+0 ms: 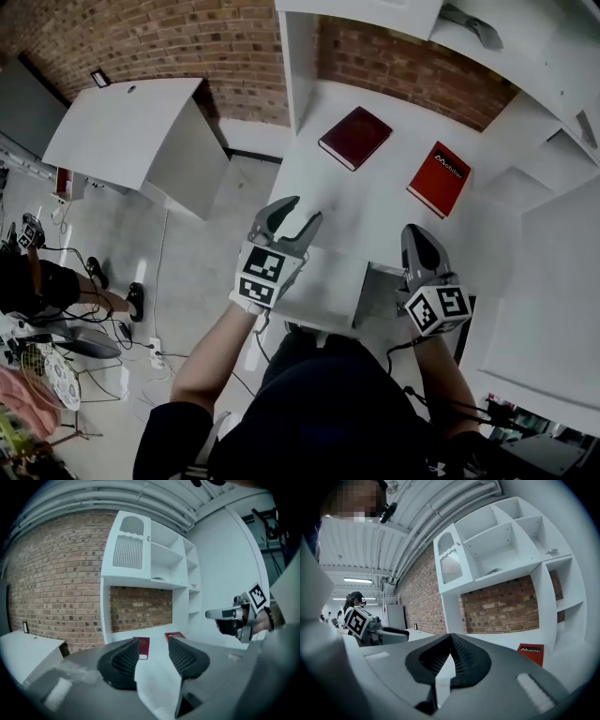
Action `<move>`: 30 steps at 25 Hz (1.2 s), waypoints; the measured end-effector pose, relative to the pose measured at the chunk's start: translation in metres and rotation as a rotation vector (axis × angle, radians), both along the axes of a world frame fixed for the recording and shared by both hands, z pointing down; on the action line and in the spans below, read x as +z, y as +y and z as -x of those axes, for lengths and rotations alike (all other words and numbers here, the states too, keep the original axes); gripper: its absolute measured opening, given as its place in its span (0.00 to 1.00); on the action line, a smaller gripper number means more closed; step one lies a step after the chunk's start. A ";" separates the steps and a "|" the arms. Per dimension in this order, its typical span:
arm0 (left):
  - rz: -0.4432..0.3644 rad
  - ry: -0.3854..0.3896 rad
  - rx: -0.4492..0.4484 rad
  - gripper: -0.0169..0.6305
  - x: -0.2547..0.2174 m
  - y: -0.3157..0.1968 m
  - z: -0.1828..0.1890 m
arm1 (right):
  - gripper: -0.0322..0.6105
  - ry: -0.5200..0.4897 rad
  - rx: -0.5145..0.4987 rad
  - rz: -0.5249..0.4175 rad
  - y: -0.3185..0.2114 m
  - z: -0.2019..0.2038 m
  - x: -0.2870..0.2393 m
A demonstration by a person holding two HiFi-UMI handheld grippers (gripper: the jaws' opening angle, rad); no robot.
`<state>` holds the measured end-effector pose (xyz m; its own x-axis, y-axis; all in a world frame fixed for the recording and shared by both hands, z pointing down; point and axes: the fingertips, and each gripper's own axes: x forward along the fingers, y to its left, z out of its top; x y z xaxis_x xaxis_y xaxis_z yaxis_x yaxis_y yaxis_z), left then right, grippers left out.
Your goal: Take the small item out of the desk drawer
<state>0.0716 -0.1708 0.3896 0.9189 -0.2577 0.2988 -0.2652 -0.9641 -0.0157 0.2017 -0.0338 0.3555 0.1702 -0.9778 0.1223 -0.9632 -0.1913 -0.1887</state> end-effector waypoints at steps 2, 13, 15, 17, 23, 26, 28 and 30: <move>0.027 0.038 -0.019 0.34 -0.010 0.003 0.010 | 0.05 0.010 -0.022 -0.012 -0.006 0.006 -0.006; 0.103 0.186 -0.096 0.25 -0.058 0.023 0.043 | 0.05 0.037 -0.103 -0.085 -0.029 0.034 -0.040; 0.085 0.203 -0.100 0.18 -0.067 0.027 0.045 | 0.05 0.064 -0.115 -0.097 -0.031 0.039 -0.047; 0.067 0.213 -0.105 0.12 -0.073 0.029 0.048 | 0.05 0.088 -0.124 -0.111 -0.032 0.044 -0.055; 0.073 0.229 -0.140 0.03 -0.069 0.031 0.058 | 0.05 0.130 -0.152 -0.145 -0.031 0.054 -0.067; 0.075 0.231 -0.152 0.03 -0.068 0.031 0.061 | 0.05 0.141 -0.155 -0.153 -0.030 0.055 -0.068; 0.073 0.233 -0.153 0.03 -0.071 0.030 0.061 | 0.05 0.149 -0.158 -0.155 -0.029 0.056 -0.070; 0.068 0.234 -0.154 0.03 -0.073 0.029 0.060 | 0.05 0.157 -0.165 -0.155 -0.028 0.057 -0.072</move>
